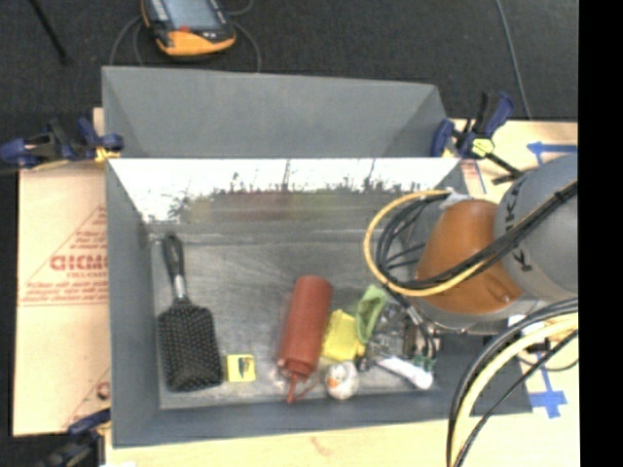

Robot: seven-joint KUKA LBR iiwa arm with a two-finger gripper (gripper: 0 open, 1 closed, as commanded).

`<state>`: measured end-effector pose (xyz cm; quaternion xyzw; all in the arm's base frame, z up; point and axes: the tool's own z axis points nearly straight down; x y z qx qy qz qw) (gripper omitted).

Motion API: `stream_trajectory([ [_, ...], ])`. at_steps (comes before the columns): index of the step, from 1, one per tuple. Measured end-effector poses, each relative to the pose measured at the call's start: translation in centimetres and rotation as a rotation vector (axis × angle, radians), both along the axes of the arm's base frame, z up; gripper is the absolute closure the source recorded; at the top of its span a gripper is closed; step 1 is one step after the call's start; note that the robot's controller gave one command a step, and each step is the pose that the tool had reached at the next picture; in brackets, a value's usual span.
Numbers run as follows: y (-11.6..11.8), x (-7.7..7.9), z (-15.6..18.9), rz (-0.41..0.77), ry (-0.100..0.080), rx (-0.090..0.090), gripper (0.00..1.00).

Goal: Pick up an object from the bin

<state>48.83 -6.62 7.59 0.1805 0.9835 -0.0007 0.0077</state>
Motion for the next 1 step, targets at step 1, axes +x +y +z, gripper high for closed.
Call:
stream_trajectory([
  [1,0.01,-0.01,0.52,0.001,0.006,0.002,1.00],
])
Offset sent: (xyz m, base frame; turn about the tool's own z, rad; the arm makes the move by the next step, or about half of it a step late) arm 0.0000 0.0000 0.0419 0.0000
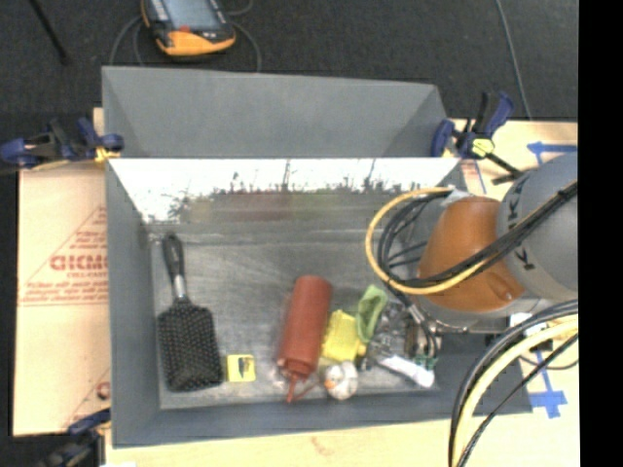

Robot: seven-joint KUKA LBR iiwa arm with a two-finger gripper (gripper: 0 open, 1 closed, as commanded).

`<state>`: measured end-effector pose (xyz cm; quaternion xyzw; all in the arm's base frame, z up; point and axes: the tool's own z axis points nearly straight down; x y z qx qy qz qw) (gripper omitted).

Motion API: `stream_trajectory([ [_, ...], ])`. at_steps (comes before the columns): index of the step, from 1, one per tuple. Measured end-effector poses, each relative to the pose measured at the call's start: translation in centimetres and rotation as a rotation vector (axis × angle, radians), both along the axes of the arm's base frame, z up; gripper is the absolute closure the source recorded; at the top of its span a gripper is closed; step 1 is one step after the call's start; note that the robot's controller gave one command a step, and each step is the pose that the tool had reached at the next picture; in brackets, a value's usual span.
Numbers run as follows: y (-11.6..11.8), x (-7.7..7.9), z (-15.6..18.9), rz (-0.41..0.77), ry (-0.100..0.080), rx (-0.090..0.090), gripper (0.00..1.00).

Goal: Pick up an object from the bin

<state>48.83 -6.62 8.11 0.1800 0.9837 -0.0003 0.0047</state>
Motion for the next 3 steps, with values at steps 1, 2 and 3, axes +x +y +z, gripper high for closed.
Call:
stream_trajectory([
  [1,0.0,-0.1,0.6,0.001,0.005,0.002,1.00],
  [2,0.1,-0.2,2.1,0.002,0.013,0.004,1.00],
  [3,0.0,-0.2,4.1,0.003,0.012,0.004,1.00],
])
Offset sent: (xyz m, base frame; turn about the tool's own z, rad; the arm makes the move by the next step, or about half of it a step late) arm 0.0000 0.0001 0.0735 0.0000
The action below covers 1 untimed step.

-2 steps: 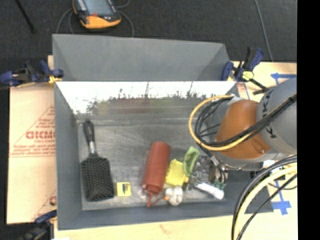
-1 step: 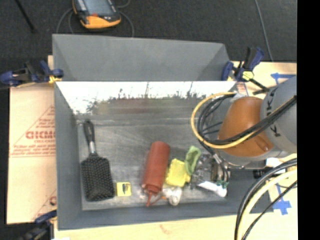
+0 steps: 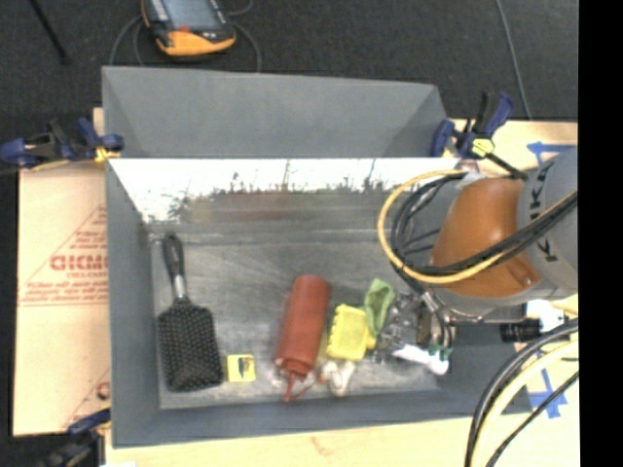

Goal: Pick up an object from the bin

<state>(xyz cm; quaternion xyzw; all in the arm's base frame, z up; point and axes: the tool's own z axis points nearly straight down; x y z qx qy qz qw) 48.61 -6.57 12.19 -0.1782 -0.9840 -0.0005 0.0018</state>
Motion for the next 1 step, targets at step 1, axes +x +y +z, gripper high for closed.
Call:
stream_trajectory([
  [1,-0.02,0.09,1.93,0.001,-0.004,-0.001,1.00],
])
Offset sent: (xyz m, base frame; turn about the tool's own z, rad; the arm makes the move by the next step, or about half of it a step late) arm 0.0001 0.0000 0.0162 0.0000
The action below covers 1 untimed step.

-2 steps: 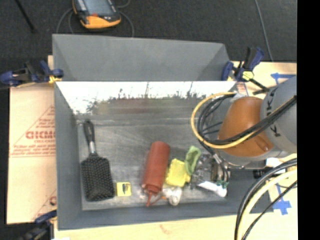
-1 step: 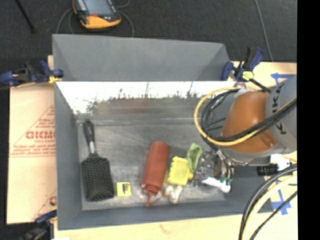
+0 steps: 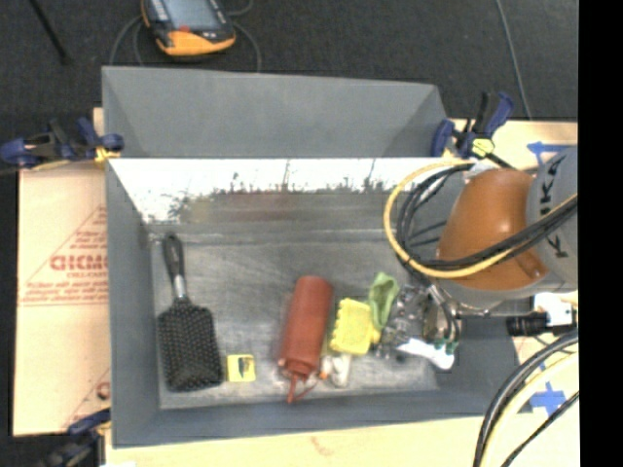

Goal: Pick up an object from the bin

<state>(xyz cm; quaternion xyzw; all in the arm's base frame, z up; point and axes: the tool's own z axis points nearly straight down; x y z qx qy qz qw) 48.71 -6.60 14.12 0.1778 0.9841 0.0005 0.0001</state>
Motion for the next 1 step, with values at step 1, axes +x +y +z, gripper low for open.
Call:
stream_trajectory([
  [1,-0.01,0.04,1.54,0.000,-0.001,0.000,1.00],
])
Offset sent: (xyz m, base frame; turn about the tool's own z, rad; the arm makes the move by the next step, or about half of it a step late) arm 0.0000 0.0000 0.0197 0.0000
